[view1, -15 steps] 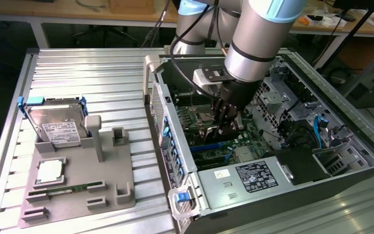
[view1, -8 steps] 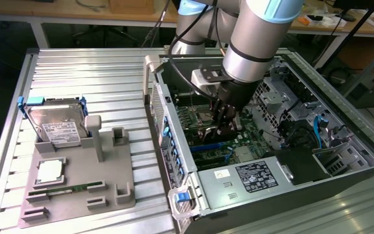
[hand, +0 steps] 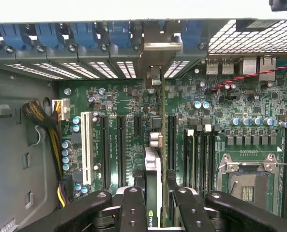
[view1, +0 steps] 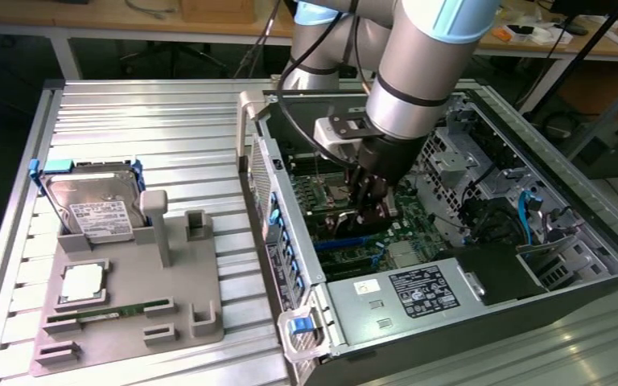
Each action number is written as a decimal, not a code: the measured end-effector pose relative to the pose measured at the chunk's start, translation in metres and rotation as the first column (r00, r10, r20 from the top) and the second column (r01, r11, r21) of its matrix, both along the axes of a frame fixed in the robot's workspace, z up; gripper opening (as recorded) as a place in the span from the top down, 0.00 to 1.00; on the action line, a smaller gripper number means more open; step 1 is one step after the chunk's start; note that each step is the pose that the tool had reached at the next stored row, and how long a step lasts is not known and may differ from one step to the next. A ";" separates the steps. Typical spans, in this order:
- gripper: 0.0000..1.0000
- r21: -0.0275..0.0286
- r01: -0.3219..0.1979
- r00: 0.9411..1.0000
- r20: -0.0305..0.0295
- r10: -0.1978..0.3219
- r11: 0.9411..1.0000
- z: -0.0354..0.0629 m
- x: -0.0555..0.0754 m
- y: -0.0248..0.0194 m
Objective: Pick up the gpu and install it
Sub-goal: 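Insert the gpu into the slot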
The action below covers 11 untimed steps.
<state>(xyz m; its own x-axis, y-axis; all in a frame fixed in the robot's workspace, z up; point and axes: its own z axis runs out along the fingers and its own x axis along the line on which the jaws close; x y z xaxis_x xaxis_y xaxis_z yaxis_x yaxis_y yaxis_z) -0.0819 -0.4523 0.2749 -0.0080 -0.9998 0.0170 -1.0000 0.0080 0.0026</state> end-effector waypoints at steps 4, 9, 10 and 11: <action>0.73 0.000 0.000 1.000 0.000 0.000 1.000 -0.0042 -0.001 0.0000; 0.73 0.000 0.000 1.000 0.000 0.000 1.000 -0.0069 -0.003 0.0000; 0.73 0.000 0.000 1.000 0.000 0.000 1.000 -0.0072 -0.003 0.0000; 0.73 0.000 0.000 1.000 0.000 0.000 1.000 -0.0077 -0.003 0.0000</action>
<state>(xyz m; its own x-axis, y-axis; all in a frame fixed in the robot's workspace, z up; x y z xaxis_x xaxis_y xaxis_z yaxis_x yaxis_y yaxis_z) -0.0851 -0.4523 0.2672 -0.0085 -0.9998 0.0170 -1.0000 0.0085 0.0025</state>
